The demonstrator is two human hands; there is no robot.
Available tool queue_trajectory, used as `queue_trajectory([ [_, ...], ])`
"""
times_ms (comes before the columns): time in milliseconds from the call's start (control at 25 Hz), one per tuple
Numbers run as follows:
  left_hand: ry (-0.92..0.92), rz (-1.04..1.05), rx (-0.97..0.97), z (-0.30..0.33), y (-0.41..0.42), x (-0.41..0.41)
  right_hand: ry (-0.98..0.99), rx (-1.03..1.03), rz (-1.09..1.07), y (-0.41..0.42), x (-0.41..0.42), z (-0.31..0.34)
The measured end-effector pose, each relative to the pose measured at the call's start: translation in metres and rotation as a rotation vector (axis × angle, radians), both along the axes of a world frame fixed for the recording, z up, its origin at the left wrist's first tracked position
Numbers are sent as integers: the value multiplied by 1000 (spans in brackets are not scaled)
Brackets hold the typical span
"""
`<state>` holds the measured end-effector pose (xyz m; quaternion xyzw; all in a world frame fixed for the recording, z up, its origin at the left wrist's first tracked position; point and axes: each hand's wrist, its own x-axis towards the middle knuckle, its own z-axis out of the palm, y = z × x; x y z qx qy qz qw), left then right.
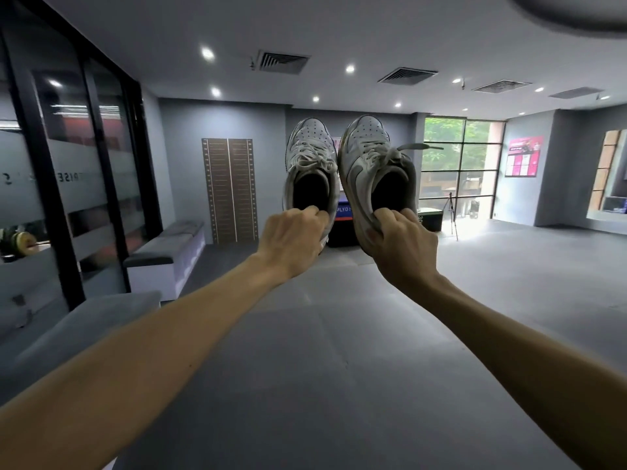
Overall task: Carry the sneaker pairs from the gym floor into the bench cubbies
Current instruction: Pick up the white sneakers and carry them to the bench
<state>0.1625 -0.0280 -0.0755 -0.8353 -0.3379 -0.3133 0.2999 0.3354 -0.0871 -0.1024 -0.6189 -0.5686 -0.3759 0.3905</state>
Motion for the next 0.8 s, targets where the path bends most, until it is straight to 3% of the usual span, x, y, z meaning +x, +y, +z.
queue_trajectory([
  [200, -22, 44, 16, 1, 130, 46, 0, -33, 45, 136, 45, -1],
  [800, -7, 94, -2, 5, 620, 142, 30, -17, 161, 638, 144, -5],
])
